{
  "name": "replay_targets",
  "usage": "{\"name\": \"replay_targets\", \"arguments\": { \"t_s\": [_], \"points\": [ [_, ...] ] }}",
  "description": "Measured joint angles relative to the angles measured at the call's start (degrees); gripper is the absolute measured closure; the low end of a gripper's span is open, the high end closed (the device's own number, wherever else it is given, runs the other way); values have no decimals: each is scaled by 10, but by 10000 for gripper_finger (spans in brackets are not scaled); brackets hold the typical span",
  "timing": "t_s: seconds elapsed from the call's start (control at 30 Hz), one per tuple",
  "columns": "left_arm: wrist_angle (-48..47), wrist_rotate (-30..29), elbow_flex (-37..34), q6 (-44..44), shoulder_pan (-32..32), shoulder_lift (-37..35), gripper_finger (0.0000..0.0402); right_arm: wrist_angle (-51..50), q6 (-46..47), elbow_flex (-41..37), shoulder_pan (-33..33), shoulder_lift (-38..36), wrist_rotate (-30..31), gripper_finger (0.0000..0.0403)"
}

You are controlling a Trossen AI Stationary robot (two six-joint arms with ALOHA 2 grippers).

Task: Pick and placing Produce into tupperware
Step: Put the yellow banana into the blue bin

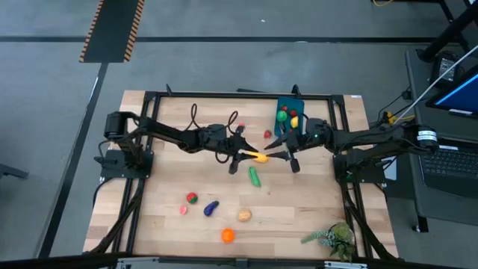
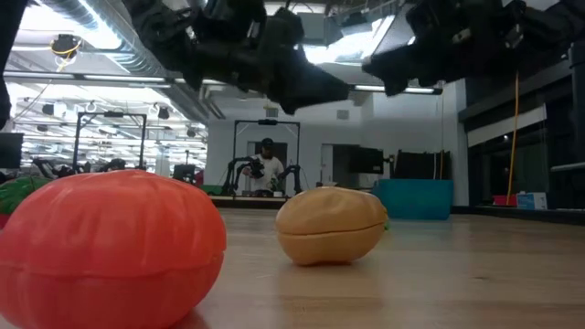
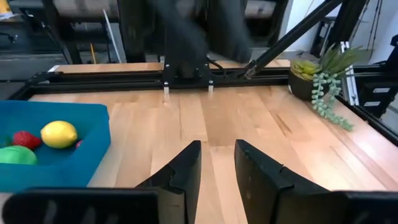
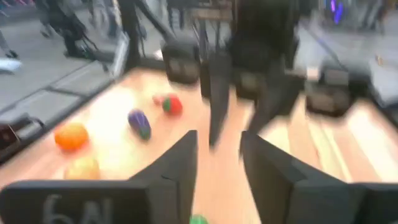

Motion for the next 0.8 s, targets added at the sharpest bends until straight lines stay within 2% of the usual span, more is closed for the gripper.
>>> {"name": "replay_targets", "arguments": {
  "t_s": [0.1,0.2,0.33,0.43,0.63,0.8],
  "points": [
    [-13,-1,-29,0,0,-24,318,-60,-1,0,7,-4,45,237],
    [0,-37,-68,-9,0,-47,322,-107,-1,-1,11,-2,84,192],
    [79,-84,-135,-20,1,-85,329,-129,0,-1,11,2,124,148],
    [149,-85,-185,-19,1,-109,333,-137,10,-1,11,2,131,138],
    [241,-85,-264,-31,1,-127,342,-149,30,4,11,33,131,144],
    [269,-86,-287,-31,1,-127,349,-244,27,71,11,104,131,147]
  ]
}}
